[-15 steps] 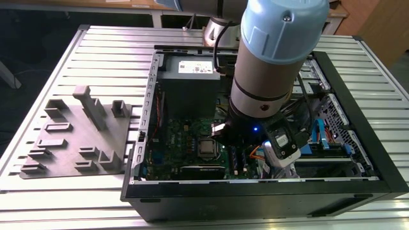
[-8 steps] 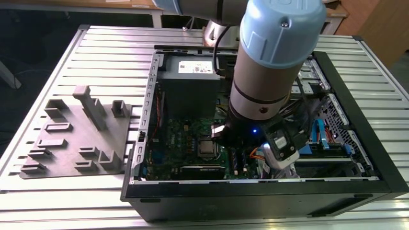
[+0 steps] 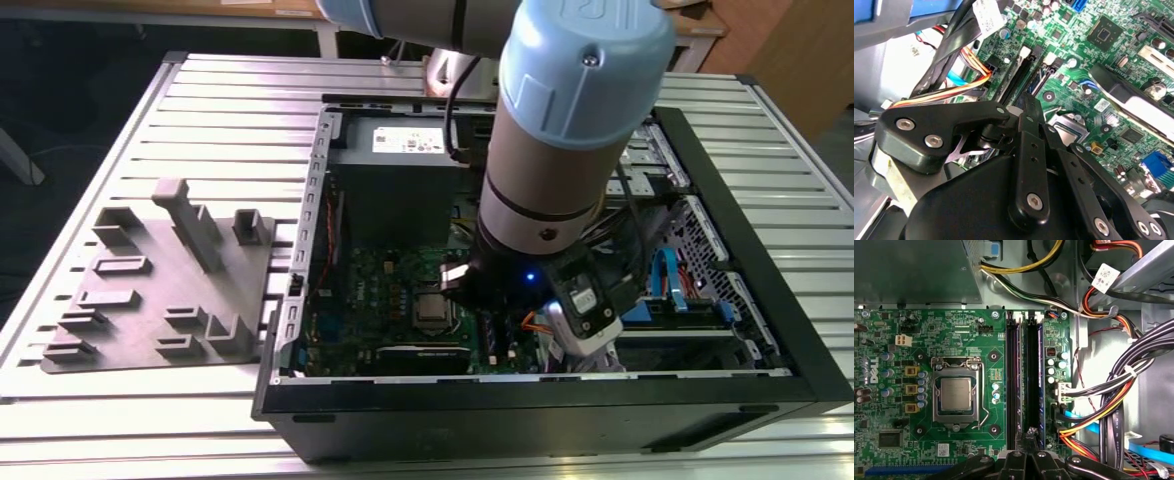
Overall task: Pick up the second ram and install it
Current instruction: 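Press down the second ram until it locks into place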
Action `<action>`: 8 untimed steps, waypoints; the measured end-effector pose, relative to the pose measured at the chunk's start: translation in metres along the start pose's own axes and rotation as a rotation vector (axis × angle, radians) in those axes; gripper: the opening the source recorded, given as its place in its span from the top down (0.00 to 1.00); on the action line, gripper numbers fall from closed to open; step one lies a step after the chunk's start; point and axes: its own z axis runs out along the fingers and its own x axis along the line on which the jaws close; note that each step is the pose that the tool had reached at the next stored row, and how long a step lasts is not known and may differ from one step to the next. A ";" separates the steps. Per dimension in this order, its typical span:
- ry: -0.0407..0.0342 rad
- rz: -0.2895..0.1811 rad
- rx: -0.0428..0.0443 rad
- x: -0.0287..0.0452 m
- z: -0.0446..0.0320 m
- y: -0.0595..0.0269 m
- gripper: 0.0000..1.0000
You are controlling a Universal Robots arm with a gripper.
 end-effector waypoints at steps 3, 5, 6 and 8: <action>0.0001 0.000 0.0005 0.0001 0.0012 -0.0001 0.93; 0.0000 0.000 0.0000 0.0003 0.0018 -0.0001 0.93; -0.0001 0.000 0.0000 0.0008 0.0022 -0.0001 0.93; -0.0001 0.000 0.0001 0.0019 0.0030 -0.0002 0.93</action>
